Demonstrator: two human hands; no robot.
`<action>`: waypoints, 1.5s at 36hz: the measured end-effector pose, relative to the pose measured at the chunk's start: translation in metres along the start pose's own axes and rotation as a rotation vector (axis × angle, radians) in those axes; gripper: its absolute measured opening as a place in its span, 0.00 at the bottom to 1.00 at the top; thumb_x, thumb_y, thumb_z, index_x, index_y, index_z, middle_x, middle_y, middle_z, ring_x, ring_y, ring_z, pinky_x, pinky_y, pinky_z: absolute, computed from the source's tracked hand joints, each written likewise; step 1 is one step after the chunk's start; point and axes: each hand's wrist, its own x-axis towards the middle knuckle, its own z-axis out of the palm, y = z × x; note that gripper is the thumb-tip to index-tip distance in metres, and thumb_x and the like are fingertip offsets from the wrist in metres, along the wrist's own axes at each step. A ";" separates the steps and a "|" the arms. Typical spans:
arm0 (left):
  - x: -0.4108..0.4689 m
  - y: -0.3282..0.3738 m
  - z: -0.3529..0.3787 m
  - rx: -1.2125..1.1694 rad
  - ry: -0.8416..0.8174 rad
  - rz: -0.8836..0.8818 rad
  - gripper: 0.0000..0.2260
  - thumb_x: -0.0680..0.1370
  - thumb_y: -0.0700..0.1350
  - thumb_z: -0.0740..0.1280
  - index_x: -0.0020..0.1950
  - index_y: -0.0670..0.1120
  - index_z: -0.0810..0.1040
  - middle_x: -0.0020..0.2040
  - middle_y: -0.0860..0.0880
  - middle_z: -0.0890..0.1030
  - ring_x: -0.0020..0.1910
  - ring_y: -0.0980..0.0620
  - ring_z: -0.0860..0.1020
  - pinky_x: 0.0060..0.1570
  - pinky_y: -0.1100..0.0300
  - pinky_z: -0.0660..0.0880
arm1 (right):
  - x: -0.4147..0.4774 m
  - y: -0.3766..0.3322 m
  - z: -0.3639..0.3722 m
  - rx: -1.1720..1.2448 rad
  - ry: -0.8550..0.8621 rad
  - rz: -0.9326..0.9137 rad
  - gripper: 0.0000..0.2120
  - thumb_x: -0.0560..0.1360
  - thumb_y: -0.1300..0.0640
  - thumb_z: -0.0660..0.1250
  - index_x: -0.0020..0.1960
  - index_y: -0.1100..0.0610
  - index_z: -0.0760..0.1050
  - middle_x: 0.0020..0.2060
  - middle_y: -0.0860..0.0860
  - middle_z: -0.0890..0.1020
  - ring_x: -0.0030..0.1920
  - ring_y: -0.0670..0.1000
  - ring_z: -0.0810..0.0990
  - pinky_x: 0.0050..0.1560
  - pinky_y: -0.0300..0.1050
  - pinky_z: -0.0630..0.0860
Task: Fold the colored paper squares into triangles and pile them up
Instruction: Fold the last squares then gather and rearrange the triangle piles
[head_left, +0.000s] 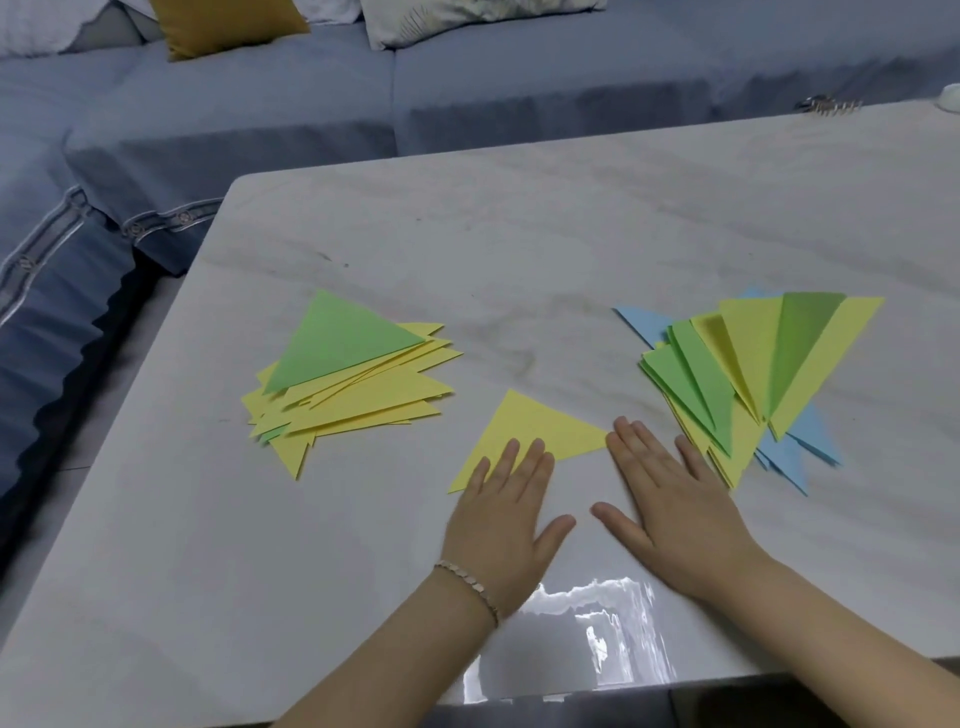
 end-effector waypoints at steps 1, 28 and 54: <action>-0.005 -0.006 -0.001 0.012 0.022 0.004 0.30 0.80 0.58 0.38 0.64 0.47 0.75 0.65 0.52 0.75 0.64 0.50 0.74 0.64 0.54 0.63 | 0.000 0.000 0.000 -0.006 0.001 0.000 0.36 0.78 0.37 0.40 0.69 0.61 0.69 0.68 0.54 0.70 0.70 0.48 0.63 0.67 0.50 0.53; 0.015 -0.017 -0.042 -0.489 0.114 -0.539 0.23 0.71 0.53 0.69 0.64 0.53 0.67 0.53 0.47 0.77 0.57 0.47 0.72 0.45 0.59 0.68 | 0.001 -0.003 -0.007 0.036 -0.067 0.013 0.37 0.78 0.36 0.39 0.66 0.61 0.71 0.66 0.54 0.72 0.68 0.50 0.67 0.68 0.47 0.48; 0.029 -0.168 -0.078 -0.038 0.497 -0.617 0.21 0.75 0.38 0.63 0.67 0.50 0.70 0.68 0.41 0.65 0.67 0.41 0.62 0.67 0.49 0.54 | 0.012 -0.015 -0.029 0.323 0.281 0.120 0.15 0.68 0.57 0.67 0.54 0.61 0.79 0.59 0.65 0.76 0.60 0.65 0.74 0.57 0.62 0.69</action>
